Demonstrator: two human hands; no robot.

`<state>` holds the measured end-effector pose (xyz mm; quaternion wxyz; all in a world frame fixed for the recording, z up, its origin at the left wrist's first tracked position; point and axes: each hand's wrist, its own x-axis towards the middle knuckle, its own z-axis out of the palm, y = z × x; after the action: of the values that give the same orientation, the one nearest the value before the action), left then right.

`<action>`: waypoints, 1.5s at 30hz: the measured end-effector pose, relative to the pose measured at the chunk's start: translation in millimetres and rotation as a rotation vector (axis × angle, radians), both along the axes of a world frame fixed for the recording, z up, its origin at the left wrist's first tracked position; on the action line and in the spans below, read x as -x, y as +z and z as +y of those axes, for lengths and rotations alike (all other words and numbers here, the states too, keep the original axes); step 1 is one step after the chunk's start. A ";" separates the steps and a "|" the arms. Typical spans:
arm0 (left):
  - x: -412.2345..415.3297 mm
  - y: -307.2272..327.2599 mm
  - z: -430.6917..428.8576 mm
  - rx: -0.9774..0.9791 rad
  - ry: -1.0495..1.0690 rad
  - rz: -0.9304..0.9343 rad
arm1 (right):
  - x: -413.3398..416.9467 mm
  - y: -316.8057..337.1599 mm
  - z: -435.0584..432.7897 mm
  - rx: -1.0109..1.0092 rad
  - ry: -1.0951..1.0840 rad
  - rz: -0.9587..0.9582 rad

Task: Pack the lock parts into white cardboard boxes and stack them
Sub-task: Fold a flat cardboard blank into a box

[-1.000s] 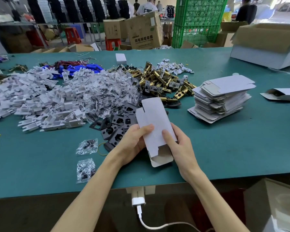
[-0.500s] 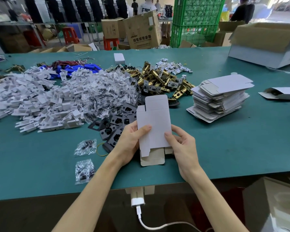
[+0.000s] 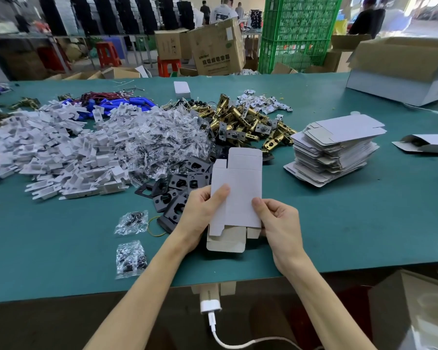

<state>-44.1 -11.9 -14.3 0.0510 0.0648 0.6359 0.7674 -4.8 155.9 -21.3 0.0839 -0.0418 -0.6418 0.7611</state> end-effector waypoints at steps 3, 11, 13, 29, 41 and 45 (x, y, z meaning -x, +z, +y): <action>1.2 -2.1 0.0 -0.021 0.018 0.024 | 0.5 -2.4 1.5 -0.002 -0.028 0.006; 4.4 -3.0 -0.2 -0.007 0.016 0.013 | 2.0 0.4 0.4 -0.007 -0.043 0.025; 3.8 -4.3 1.1 0.044 -0.003 0.022 | 3.5 0.5 2.5 0.023 -0.046 0.007; 3.1 -2.0 1.2 0.000 0.024 -0.027 | 3.3 -4.0 1.5 -0.047 -0.085 0.049; 0.3 -6.3 -1.3 0.063 -0.090 0.038 | 5.7 -5.1 4.2 0.031 -0.174 0.077; 0.5 -4.2 -0.7 -0.027 -0.028 0.022 | 5.3 -5.1 3.2 -0.045 -0.176 0.085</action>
<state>-44.7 -12.6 -18.5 0.0537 0.0830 0.6249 0.7745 -10.1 159.1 -26.4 0.1784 -0.0636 -0.6483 0.7374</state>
